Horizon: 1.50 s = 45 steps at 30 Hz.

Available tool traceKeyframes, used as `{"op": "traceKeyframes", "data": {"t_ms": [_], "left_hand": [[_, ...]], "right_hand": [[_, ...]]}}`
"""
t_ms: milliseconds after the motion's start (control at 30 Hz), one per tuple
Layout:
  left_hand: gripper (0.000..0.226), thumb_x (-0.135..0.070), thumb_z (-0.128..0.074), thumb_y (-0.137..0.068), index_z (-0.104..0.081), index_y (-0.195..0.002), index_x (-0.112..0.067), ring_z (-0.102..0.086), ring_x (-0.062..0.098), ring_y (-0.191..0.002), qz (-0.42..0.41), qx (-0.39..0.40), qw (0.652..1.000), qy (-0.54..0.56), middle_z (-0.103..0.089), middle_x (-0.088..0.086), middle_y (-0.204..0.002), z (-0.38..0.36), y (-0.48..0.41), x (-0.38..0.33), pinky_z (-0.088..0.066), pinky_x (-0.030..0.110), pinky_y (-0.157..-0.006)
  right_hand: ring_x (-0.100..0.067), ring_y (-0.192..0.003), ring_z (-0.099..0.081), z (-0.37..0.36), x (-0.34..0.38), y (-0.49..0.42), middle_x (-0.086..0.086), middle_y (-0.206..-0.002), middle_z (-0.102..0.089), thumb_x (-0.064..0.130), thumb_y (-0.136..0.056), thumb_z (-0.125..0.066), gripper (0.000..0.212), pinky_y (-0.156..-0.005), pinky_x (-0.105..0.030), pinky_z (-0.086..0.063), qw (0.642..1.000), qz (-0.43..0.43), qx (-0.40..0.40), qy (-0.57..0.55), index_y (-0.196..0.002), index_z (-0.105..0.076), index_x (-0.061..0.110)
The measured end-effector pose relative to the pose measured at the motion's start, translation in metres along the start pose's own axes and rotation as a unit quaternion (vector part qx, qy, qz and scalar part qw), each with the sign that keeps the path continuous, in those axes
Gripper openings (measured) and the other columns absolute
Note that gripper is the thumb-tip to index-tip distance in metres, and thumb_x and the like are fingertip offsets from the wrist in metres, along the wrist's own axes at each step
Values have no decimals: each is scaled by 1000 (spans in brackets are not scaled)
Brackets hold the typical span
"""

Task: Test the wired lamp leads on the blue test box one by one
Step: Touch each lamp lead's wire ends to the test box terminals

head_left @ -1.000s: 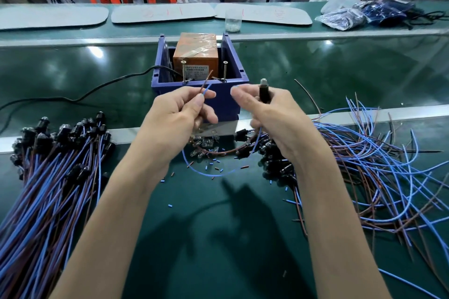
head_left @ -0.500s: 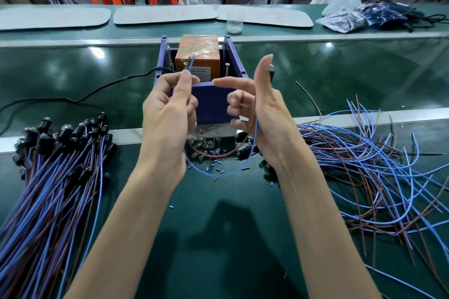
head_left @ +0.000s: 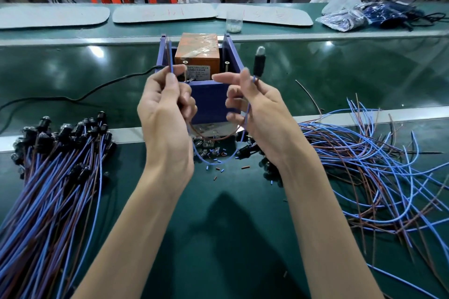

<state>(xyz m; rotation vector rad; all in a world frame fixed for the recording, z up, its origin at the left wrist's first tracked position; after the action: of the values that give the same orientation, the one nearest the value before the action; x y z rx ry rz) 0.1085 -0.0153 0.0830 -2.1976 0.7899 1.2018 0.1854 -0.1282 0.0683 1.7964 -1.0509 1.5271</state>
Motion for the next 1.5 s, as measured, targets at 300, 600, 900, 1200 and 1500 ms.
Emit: {"op": "traceKeyframes", "data": {"t_ms": [300,600,900,1200,1500], "left_hand": [[20,-14,-39,-103,-55,-90,-16,-49,3,-57,22,23,999,-5,-56,-10,-59,-7,8,19,-41,13,-56],[17,-17,-52,-97,-65,-88,-21,-48,1,-61,63,8,998,5,-53,-10,-69,-4,8,28,-44,14,-61],[8,-22,-64,-83,-60,-81,-16,-51,1,-55,77,16,997,-2,-59,-12,-59,-13,16,30,-45,14,-59],[12,-17,-59,-92,-62,-80,-16,-51,3,-58,100,12,995,4,-59,-9,-60,-14,21,36,-45,14,-58],[5,-24,-67,-85,-68,-82,-20,-55,2,-64,56,67,992,-94,-63,-14,-64,-14,19,32,-45,17,-66]], "right_hand": [[-6,-54,-37,8,2,-2,1,-65,-39,22,-105,-37,34,-50,-16,-35,999,8,-17,-27,-93,-66,9],[-9,-40,-16,12,4,4,6,-41,-26,30,-91,-64,49,-39,-19,-18,992,39,-114,-42,-47,-50,12],[1,-33,-43,-5,9,9,14,-36,-46,5,-91,-61,8,-38,-5,-31,999,26,-24,-28,-91,-66,-1],[1,-39,-42,2,1,7,16,-43,-48,10,-87,-66,9,-40,-6,-28,999,-10,-26,-19,-81,-70,15],[-1,-42,-37,6,2,6,13,-51,-47,13,-85,-69,20,-41,-10,-29,997,-22,-69,-29,-67,-71,20]]}}
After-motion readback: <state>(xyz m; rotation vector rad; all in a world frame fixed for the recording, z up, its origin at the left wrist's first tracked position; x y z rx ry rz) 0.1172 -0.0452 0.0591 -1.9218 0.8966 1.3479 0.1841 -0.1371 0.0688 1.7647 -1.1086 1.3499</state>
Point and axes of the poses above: each hand's wrist, its own y-axis away from the middle knuckle, its own z-axis out of the back of the hand, x = y × z, the point moved 6 cm from there along -y, towards the middle knuckle
